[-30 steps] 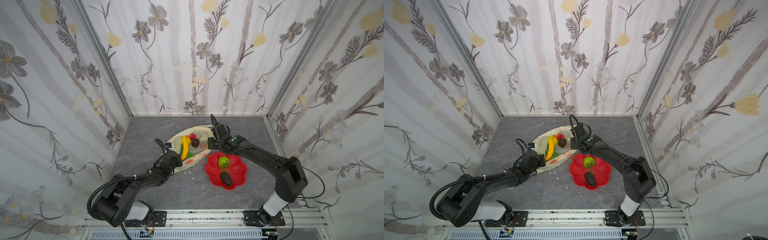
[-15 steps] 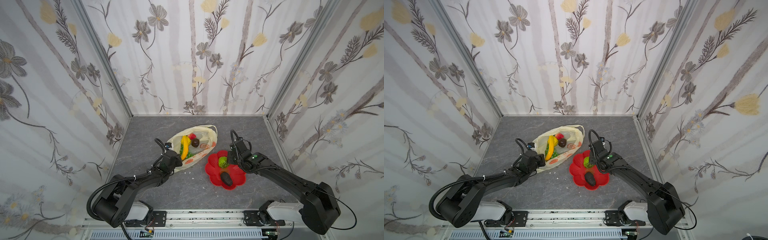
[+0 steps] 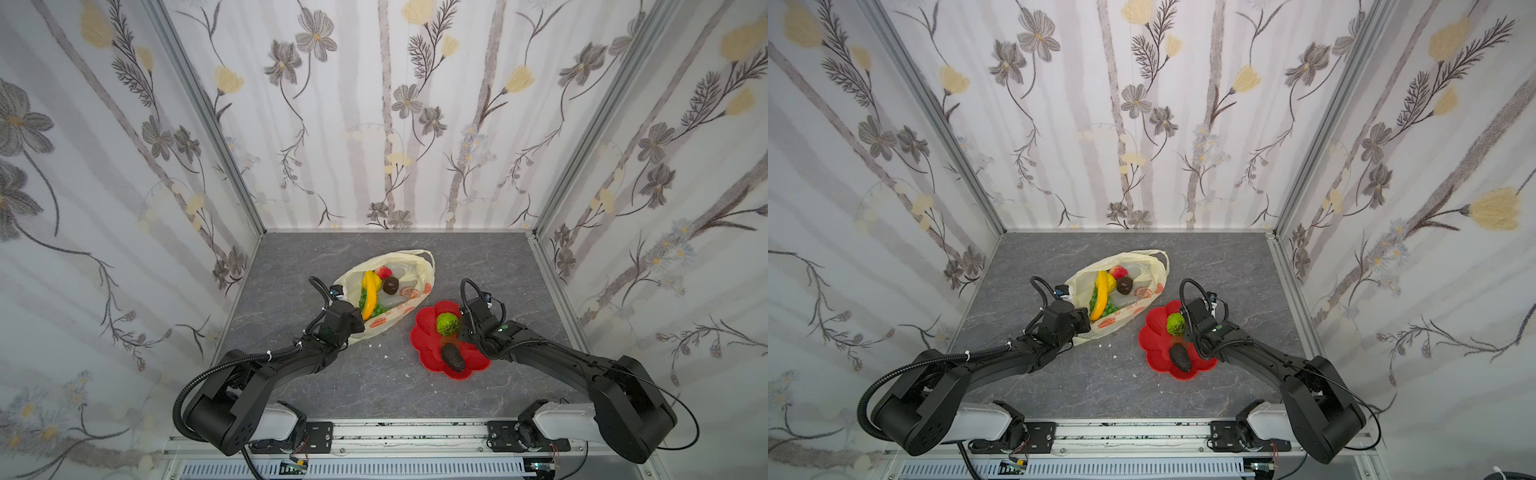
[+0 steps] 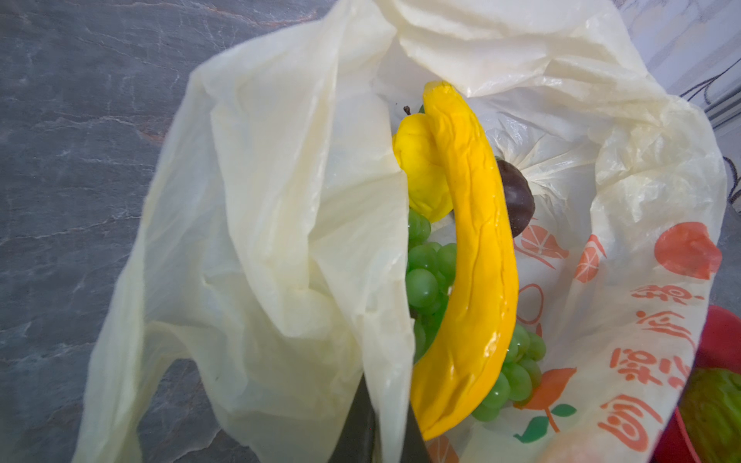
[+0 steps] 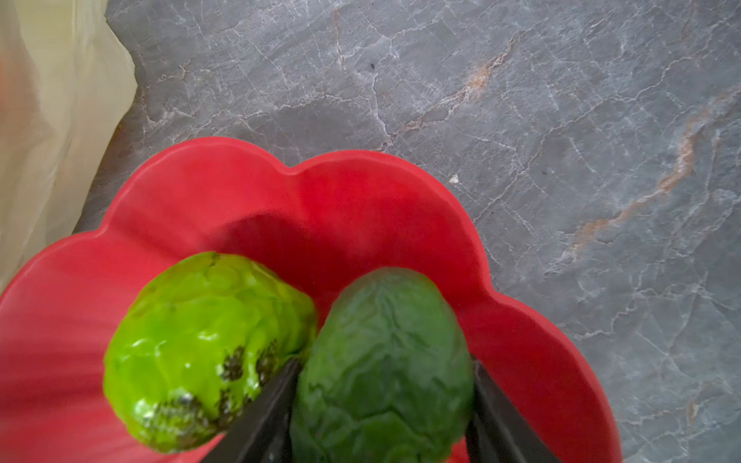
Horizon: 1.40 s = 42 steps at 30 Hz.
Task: Take fruits out of the plastic bag
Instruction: Place the fruit on the plate.
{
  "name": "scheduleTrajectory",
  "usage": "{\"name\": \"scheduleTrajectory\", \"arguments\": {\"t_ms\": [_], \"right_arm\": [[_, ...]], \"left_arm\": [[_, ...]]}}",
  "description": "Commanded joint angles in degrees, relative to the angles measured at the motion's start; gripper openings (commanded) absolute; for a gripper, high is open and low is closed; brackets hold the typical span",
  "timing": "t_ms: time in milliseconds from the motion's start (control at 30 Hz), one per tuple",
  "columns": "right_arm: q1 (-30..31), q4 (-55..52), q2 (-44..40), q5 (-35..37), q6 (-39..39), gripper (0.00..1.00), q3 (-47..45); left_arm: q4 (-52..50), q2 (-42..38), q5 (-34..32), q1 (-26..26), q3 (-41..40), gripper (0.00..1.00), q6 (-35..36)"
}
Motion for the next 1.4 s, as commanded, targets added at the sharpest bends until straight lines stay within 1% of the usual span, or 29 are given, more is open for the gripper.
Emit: {"name": "scheduleTrajectory", "arguments": {"t_ms": [0, 233, 400, 633, 967, 1100, 1200, 1267, 1367], "right_arm": [[0.0, 4.5, 1.2, 1.6, 2.1, 0.60, -0.1], [0.7, 6.5, 3.9, 0.6, 2.6, 0.60, 0.9], [1.4, 5.9, 5.3, 1.2, 3.4, 0.65, 1.5], [1.5, 5.4, 5.2, 1.9, 3.9, 0.73, 1.4], [1.8, 3.2, 3.1, 2.8, 3.4, 0.74, 2.5], [3.4, 0.4, 0.3, 5.2, 1.5, 0.74, 5.9], [5.1, -0.3, -0.2, 5.1, -2.1, 0.74, 11.2], [5.9, -0.5, 1.1, 3.8, -4.6, 0.74, 15.4], [7.1, -0.3, 5.3, 0.5, -8.0, 0.73, 22.5]], "left_arm": [[0.8, -0.2, -0.8, 0.0, 0.0, 0.09, 0.1], [0.8, -0.1, -0.9, 0.0, 0.1, 0.09, 0.2], [0.7, 0.0, -1.0, 0.0, 0.1, 0.09, 0.1], [0.8, 0.1, -0.9, 0.0, 0.2, 0.09, 0.1], [0.8, 0.0, -0.9, 0.0, 0.1, 0.09, 0.1], [0.8, -0.6, -1.2, 0.0, 0.0, 0.09, -0.1], [0.8, -1.0, -1.4, 0.0, -0.3, 0.09, -0.2], [0.9, -1.3, -1.4, 0.0, -0.4, 0.09, -0.4], [0.9, -1.5, -1.3, 0.1, -0.6, 0.09, -0.6]]}}
